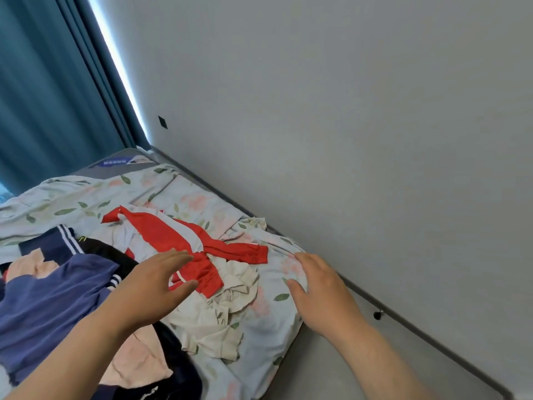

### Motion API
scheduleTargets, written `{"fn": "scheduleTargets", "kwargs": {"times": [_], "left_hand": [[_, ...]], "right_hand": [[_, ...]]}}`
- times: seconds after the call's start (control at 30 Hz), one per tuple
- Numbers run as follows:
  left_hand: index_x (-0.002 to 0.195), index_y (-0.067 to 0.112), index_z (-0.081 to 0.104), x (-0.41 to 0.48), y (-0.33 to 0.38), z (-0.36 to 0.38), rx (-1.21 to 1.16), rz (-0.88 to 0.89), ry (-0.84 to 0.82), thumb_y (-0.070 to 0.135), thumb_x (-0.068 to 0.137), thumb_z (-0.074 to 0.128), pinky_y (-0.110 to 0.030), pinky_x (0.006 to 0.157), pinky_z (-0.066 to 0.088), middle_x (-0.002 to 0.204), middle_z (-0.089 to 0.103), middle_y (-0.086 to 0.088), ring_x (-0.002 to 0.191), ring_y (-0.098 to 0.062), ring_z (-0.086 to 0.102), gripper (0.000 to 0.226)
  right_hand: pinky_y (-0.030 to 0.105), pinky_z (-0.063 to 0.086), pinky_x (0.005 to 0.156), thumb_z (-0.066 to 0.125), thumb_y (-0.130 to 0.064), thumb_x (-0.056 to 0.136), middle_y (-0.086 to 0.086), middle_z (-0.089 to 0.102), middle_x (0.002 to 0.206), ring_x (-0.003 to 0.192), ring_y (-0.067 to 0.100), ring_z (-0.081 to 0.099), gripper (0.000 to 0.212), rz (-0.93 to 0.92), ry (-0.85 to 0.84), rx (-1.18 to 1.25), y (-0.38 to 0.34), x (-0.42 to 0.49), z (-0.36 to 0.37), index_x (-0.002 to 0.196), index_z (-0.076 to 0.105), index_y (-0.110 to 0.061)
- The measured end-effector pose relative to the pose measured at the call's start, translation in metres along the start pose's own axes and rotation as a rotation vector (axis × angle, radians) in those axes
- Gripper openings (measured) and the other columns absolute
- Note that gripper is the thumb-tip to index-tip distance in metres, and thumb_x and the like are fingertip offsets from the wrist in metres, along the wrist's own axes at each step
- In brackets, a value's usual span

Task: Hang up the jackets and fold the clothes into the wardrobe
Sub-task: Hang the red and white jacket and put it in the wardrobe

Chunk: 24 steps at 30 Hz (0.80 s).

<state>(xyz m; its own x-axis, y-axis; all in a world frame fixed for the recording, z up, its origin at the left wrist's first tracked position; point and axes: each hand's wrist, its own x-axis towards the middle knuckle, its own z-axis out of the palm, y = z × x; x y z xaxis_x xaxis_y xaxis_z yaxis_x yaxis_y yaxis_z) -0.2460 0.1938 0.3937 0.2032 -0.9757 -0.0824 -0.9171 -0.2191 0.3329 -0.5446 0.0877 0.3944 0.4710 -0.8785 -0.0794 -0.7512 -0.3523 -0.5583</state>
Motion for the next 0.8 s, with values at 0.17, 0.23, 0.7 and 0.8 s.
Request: {"fn": "scheduleTargets", "kwargs": {"times": [0.17, 0.23, 0.7, 0.8], "left_hand": [[0.143, 0.031, 0.045, 0.034, 0.004, 0.0, -0.034, -0.144, 0.063, 0.058, 0.09, 0.053, -0.028, 0.116, 0.026, 0.15, 0.043, 0.012, 0.14, -0.006, 0.033, 0.06], [0.144, 0.031, 0.044, 0.047, 0.009, 0.005, -0.06, -0.215, 0.101, 0.058, 0.09, 0.054, -0.026, 0.115, 0.026, 0.15, 0.041, 0.013, 0.14, -0.004, 0.032, 0.061], [0.141, 0.038, 0.045, 0.093, 0.092, 0.066, -0.247, -0.827, 0.306, 0.059, 0.087, 0.057, -0.022, 0.109, 0.03, 0.147, 0.042, 0.02, 0.134, 0.001, 0.036, 0.06], [0.141, 0.037, 0.046, 0.093, 0.104, 0.068, -0.266, -0.915, 0.326, 0.057, 0.086, 0.059, -0.021, 0.107, 0.03, 0.147, 0.043, 0.019, 0.133, 0.0, 0.037, 0.06]], "right_hand": [[0.034, 0.036, 0.111, 0.051, -0.036, 0.097, -0.006, 0.044, 0.144, 0.133, 0.015, 0.042, 0.052, -0.15, -0.077, -0.018, 0.0, 0.082, -0.016, 0.146, 0.039, -0.022], [0.033, 0.037, 0.11, 0.052, -0.036, 0.097, -0.006, 0.045, 0.142, 0.13, 0.015, 0.044, 0.051, -0.215, -0.102, -0.038, 0.003, 0.115, -0.02, 0.145, 0.04, -0.022], [0.027, 0.029, 0.114, 0.049, -0.04, 0.098, -0.009, 0.036, 0.151, 0.138, 0.012, 0.034, 0.059, -0.665, -0.476, -0.114, 0.04, 0.317, -0.037, 0.151, 0.027, -0.027], [0.029, 0.029, 0.116, 0.048, -0.038, 0.099, -0.006, 0.035, 0.153, 0.14, 0.014, 0.033, 0.058, -0.699, -0.526, -0.121, 0.036, 0.337, -0.032, 0.152, 0.028, -0.024]]}}
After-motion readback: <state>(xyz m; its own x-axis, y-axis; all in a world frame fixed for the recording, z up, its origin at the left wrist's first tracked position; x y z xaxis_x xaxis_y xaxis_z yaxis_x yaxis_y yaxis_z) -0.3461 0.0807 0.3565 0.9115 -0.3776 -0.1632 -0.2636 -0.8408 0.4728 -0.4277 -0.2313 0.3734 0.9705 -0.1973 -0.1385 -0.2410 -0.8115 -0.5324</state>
